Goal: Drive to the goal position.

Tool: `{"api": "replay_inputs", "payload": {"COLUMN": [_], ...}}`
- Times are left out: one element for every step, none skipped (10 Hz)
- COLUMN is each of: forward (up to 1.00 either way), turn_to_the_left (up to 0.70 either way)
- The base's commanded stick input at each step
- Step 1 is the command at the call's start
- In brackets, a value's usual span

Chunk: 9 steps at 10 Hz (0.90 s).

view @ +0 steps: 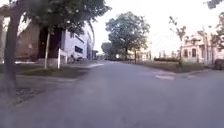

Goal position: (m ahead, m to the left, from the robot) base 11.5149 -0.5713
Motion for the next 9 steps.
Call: {"api": "replay_inputs", "payload": {"forward": [0.5,0.5,0.5,0.5,0.5,0.5,0.5,0.5,0.5], "turn_to_the_left": [0.0,0.0,0.0,0.0,0.0,0.0,0.0,0.0,0.0]}}
